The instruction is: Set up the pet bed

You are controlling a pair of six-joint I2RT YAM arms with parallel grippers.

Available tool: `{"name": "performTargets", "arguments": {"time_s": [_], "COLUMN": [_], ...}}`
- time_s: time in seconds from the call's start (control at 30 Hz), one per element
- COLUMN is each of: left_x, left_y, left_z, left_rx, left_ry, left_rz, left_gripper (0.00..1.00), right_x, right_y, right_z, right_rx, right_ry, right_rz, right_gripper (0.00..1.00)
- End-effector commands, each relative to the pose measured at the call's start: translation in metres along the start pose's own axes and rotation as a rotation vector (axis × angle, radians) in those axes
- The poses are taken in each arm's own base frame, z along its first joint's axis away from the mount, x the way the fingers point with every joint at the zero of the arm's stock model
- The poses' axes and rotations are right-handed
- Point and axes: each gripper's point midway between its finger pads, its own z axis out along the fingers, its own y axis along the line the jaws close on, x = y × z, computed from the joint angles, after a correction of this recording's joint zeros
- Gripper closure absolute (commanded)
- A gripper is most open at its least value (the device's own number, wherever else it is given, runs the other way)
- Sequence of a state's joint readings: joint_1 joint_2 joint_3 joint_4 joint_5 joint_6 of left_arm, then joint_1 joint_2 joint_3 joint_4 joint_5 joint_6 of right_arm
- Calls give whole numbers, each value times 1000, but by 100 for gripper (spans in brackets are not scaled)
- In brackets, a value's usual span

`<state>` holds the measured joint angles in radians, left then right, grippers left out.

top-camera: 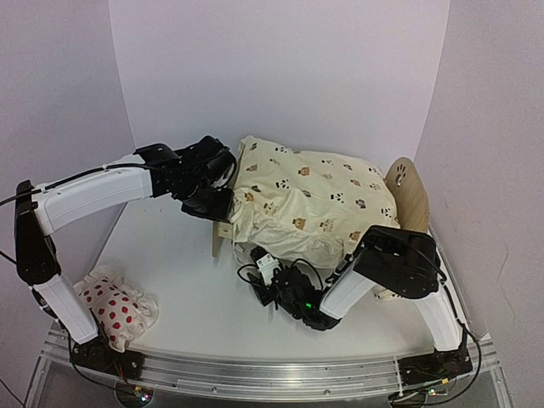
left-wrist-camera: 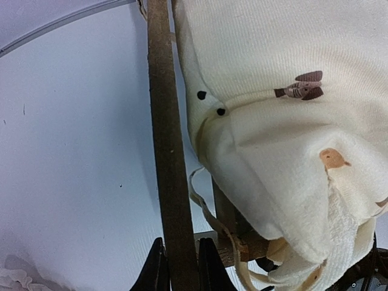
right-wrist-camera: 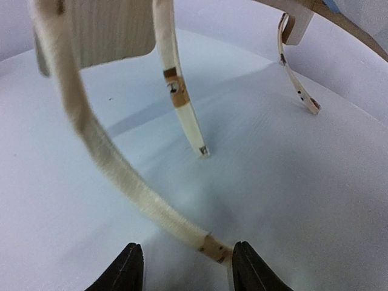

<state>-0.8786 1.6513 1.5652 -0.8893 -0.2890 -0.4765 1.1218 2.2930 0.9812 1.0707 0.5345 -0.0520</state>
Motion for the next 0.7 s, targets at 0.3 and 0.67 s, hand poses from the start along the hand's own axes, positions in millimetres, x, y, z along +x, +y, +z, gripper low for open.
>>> {"name": "performTargets", "arguments": {"time_s": [0.3,0.67], "left_x": [-63,-66], "left_y": [-40,-43], "left_z": [-58,-67], "left_rx": [209,235], "left_ry": [-203,-207], "left_rz": [-20,-25], "left_gripper": [100,100], "right_x": [-24,-60], "right_y": [20,12], "right_z": [10,36], "right_rx": [-5,131], "right_ry": [-84,-188], "right_rz": [-75,-176], "right_gripper": [37,21]}}
